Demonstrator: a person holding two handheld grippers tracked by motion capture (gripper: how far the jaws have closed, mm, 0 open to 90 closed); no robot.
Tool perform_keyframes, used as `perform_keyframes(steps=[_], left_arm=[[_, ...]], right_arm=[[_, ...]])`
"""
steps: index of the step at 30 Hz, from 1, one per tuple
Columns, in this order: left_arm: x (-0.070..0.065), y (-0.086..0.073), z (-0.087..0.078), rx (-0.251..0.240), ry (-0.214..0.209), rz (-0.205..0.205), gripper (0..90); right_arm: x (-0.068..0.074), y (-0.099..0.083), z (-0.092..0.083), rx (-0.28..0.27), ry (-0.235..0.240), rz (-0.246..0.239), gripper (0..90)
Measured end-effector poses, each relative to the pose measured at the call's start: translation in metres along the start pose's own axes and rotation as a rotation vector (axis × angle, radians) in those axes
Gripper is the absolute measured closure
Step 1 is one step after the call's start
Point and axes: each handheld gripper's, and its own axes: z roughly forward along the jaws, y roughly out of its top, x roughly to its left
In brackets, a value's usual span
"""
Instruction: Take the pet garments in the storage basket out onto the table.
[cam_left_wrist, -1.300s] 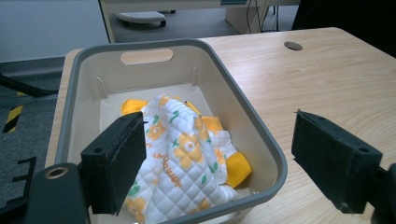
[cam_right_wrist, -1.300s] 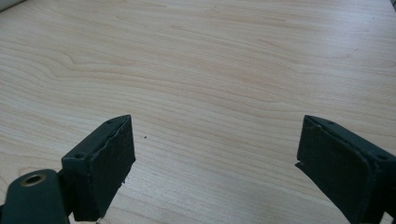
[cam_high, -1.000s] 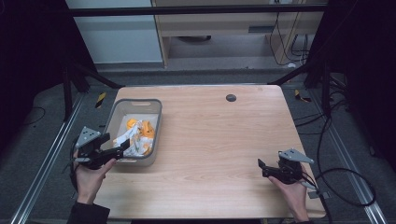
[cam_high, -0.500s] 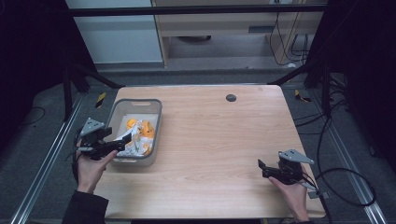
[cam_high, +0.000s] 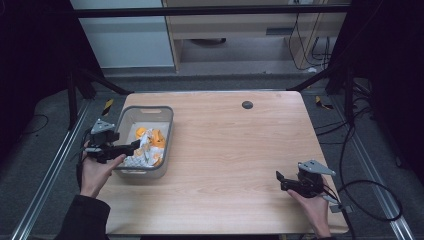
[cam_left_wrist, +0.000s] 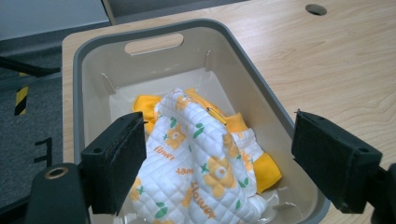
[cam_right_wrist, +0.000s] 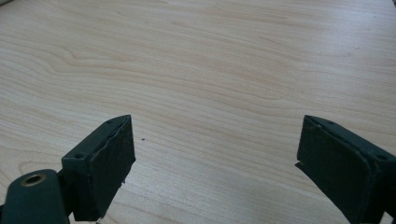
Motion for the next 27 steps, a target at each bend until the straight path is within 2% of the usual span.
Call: perform_keyframes(steps=[4,18,27], left_arm=[[0.001,0.004,0.004,0.038,0.002,0.013,17.1],[0.001,0.011,0.019,0.096,-0.002,0.028,17.7],[0.000,0.013,0.031,0.159,-0.004,0.039,17.7]], right_arm=[[0.000,0.000,0.000,0.000,-0.001,-0.006,11.2],[0.000,0.000,0.001,0.000,0.003,-0.016,11.3],[0.000,0.000,0.001,0.000,0.005,-0.018,11.3]])
